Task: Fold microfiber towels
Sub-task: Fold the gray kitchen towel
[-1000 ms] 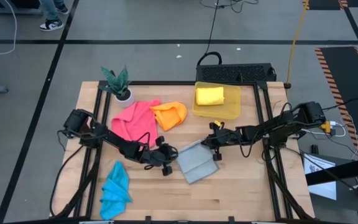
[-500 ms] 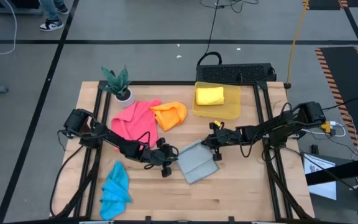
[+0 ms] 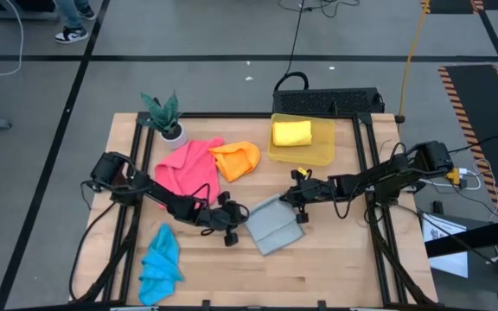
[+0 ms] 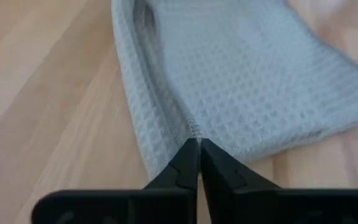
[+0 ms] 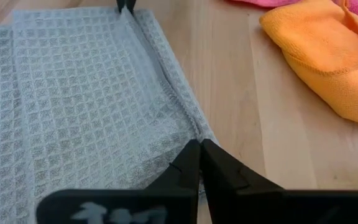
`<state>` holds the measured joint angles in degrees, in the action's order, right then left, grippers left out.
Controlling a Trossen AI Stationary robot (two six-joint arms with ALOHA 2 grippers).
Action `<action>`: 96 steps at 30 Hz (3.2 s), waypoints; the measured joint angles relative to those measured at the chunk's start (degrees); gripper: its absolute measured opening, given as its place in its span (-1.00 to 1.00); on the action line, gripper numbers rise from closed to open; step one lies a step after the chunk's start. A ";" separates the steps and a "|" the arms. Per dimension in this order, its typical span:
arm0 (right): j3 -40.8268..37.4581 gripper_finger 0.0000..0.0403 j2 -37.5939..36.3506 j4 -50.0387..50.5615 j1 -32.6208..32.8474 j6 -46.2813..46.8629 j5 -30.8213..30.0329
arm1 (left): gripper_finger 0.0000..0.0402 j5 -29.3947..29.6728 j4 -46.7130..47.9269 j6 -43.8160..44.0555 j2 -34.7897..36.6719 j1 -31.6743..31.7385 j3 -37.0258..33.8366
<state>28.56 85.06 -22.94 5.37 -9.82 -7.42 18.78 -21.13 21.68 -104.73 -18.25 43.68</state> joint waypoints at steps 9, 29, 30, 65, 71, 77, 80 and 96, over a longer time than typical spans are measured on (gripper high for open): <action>0.00 -0.98 -2.56 -0.13 0.00 -0.98 -0.61 | -0.96 3.72 -2.87 -2.37 1.21 -1.41 0.00; 0.04 -0.98 1.79 -2.52 -0.07 -1.65 -4.44 | -0.95 7.77 5.92 1.35 2.67 -2.13 0.02; 0.04 -0.97 1.79 -2.29 -0.07 -2.58 -4.44 | -0.92 7.77 5.73 1.42 2.67 -2.13 0.02; 0.15 -0.97 2.47 6.50 1.53 11.12 1.64 | -0.89 6.33 2.08 0.99 -3.63 -0.02 0.15; 0.02 -0.99 -3.26 5.98 1.51 11.12 1.23 | -0.98 5.85 1.73 -0.45 -2.37 -0.91 0.03; 0.11 -1.00 -2.08 0.16 1.86 13.12 1.58 | -0.91 5.91 -2.39 -3.27 -0.97 -1.05 -0.08; 0.07 -1.00 0.74 -0.33 1.90 13.97 1.66 | -0.89 5.91 -4.54 -4.03 -0.81 -0.77 0.04; 0.00 -1.00 0.65 1.91 4.77 11.30 -4.39 | -0.90 7.59 0.67 -1.66 -1.07 -0.66 0.02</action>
<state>28.56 85.71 -21.03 10.14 1.48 -11.81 26.37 -20.46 20.02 -105.80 -18.91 43.70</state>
